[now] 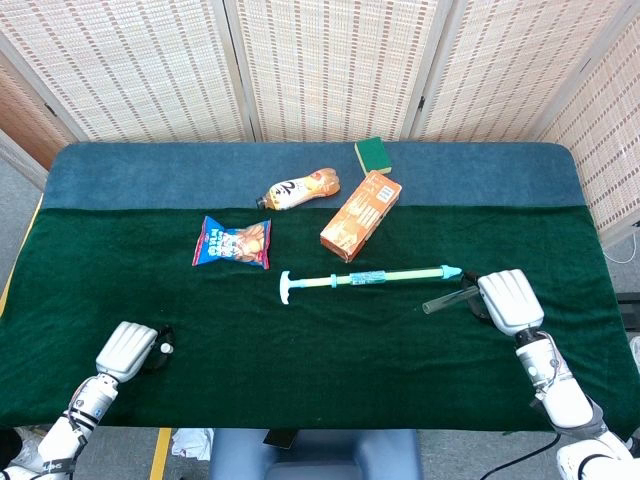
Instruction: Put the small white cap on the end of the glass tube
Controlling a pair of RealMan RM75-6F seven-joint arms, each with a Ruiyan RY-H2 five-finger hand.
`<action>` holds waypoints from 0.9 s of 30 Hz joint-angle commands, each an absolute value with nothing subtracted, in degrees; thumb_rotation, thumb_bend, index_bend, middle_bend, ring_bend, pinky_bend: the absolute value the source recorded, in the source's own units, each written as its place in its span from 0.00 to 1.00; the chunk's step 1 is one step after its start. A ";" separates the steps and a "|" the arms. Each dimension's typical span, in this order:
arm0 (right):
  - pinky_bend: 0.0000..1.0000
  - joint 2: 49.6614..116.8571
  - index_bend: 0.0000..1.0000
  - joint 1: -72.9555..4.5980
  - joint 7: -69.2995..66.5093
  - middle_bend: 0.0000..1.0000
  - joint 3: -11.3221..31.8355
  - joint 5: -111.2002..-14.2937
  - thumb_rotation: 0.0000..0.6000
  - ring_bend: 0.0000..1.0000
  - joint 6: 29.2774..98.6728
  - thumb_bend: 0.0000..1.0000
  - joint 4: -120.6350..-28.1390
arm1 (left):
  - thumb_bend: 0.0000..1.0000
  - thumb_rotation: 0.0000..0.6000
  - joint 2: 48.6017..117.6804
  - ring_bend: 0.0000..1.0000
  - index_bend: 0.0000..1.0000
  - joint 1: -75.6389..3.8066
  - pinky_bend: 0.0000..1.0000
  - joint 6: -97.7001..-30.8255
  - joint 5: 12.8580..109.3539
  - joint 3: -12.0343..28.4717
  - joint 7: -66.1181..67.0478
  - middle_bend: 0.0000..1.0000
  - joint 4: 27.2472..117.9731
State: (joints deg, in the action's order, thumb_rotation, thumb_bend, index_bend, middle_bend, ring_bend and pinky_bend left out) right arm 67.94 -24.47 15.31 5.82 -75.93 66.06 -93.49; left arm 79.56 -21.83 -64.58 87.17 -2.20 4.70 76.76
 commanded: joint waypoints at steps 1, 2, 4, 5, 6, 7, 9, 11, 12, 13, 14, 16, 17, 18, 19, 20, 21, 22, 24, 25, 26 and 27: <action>1.00 68.00 0.93 -24.49 15.33 1.00 5.80 -75.94 1.00 1.00 65.99 0.63 -93.42 | 0.38 1.00 79.79 0.81 0.47 -21.86 0.78 -64.61 87.06 -2.14 4.63 0.94 76.47; 1.00 68.03 0.93 -24.49 15.33 1.00 5.80 -75.94 1.00 1.00 65.97 0.63 -93.41 | 0.38 1.00 79.89 0.81 0.47 -21.88 0.78 -64.63 87.03 -2.09 4.55 0.94 76.32; 1.00 68.06 0.93 -24.49 15.35 1.00 5.79 -75.92 1.00 1.00 65.95 0.63 -93.39 | 0.38 1.00 80.11 0.81 0.48 -21.92 0.78 -64.63 86.95 -2.03 4.46 0.94 75.97; 1.00 68.08 0.93 -24.49 15.34 1.00 5.81 -75.90 1.00 1.00 65.95 0.63 -93.38 | 0.38 1.00 80.20 0.81 0.48 -21.97 0.78 -64.57 86.88 -2.00 4.40 0.94 75.79; 1.00 68.07 0.93 -24.48 15.34 1.00 5.82 -75.89 1.00 1.00 65.95 0.63 -93.39 | 0.38 1.00 80.25 0.81 0.48 -21.98 0.78 -64.55 86.86 -2.01 4.34 0.94 75.70; 1.00 68.05 0.93 -24.48 15.37 1.00 5.84 -75.85 1.00 1.00 65.95 0.63 -93.38 | 0.38 1.00 80.37 0.81 0.48 -21.98 0.78 -64.61 86.86 -2.00 4.31 0.94 75.51; 1.00 68.05 0.94 -24.47 15.32 1.00 5.87 -75.78 1.00 1.00 65.91 0.63 -93.40 | 0.38 1.00 80.55 0.81 0.49 -21.97 0.78 -64.71 86.81 -1.96 4.21 0.94 75.25; 1.00 68.06 0.94 -24.49 15.37 1.00 5.89 -75.74 1.00 1.00 65.87 0.63 -93.36 | 0.38 1.00 80.71 0.81 0.50 -22.00 0.78 -64.66 86.71 -1.94 4.14 0.94 74.93; 1.00 68.08 0.94 -24.50 15.37 1.00 5.89 -75.74 1.00 1.00 65.86 0.63 -93.37 | 0.39 1.00 80.75 0.81 0.50 -22.00 0.78 -64.62 86.65 -1.93 4.11 0.94 74.83; 1.00 68.09 0.94 -24.51 15.39 1.00 5.90 -75.71 1.00 1.00 65.83 0.63 -93.37 | 0.39 1.00 80.78 0.81 0.50 -22.01 0.78 -64.61 86.59 -1.92 4.00 0.94 74.76; 1.00 68.09 0.94 -24.51 15.41 1.00 5.90 -75.71 1.00 1.00 65.83 0.63 -93.37 | 0.39 1.00 80.82 0.81 0.50 -21.98 0.78 -64.64 86.56 -1.92 3.93 0.94 74.68; 1.00 68.12 0.94 -24.50 15.46 1.00 5.91 -75.70 1.00 1.00 65.85 0.63 -93.38 | 0.39 1.00 80.88 0.81 0.51 -21.93 0.78 -64.72 86.56 -1.97 3.81 0.94 74.54; 1.00 68.13 0.94 -24.50 15.45 1.00 5.91 -75.68 1.00 1.00 65.84 0.63 -93.38 | 0.40 1.00 80.91 0.81 0.51 -21.91 0.78 -64.80 86.59 -1.99 3.73 0.94 74.51; 1.00 68.15 0.94 -24.50 15.44 1.00 5.90 -75.66 1.00 1.00 65.79 0.63 -93.37 | 0.40 1.00 80.97 0.81 0.52 -21.89 0.78 -64.88 86.62 -2.00 3.65 0.94 74.45; 1.00 68.19 0.94 -24.52 15.46 1.00 5.89 -75.63 1.00 1.00 65.73 0.63 -93.35 | 0.40 1.00 81.03 0.81 0.52 -21.90 0.78 -64.88 86.64 -2.01 3.57 0.94 74.37; 1.00 68.22 0.94 -24.52 15.47 1.00 5.88 -75.61 1.00 1.00 65.71 0.63 -93.33 | 0.41 1.00 81.05 0.81 0.52 -21.92 0.78 -64.85 86.64 -2.03 3.54 0.94 74.34; 1.00 68.25 0.94 -24.52 15.45 1.00 5.88 -75.60 1.00 1.00 65.70 0.63 -93.31 | 0.41 1.00 81.07 0.81 0.52 -21.93 0.78 -64.81 86.63 -2.06 3.50 0.94 74.34; 1.00 68.28 0.94 -24.53 15.43 1.00 5.89 -75.59 1.00 1.00 65.68 0.64 -93.29 | 0.41 1.00 81.09 0.81 0.52 -21.97 0.78 -64.71 86.59 -2.07 3.48 0.94 74.32; 1.00 68.30 0.94 -24.52 15.48 1.00 5.89 -75.56 1.00 1.00 65.70 0.63 -93.26 | 0.42 1.00 81.15 0.81 0.52 -22.01 0.78 -64.60 86.52 -2.09 3.50 0.94 74.23; 1.00 68.29 0.94 -24.52 15.51 1.00 5.90 -75.53 1.00 1.00 65.69 0.63 -93.24 | 0.43 1.00 81.18 0.81 0.53 -22.02 0.78 -64.55 86.48 -2.09 3.44 0.94 74.20; 1.00 68.30 0.94 -24.51 15.48 1.00 5.92 -75.48 1.00 1.00 65.69 0.63 -93.24 | 0.44 1.00 81.21 0.81 0.53 -22.02 0.78 -64.51 86.43 -2.09 3.25 0.94 74.15; 1.00 68.30 0.94 -24.50 15.46 1.00 5.93 -75.44 1.00 1.00 65.68 0.63 -93.23 | 0.45 1.00 81.25 0.82 0.54 -22.03 0.78 -64.49 86.40 -2.08 3.03 0.95 74.12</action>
State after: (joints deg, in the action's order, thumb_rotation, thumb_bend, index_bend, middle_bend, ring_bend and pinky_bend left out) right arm 68.30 -24.50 15.46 5.93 -75.43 65.68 -93.22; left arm 81.22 -22.02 -64.51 86.43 -2.08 3.12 74.15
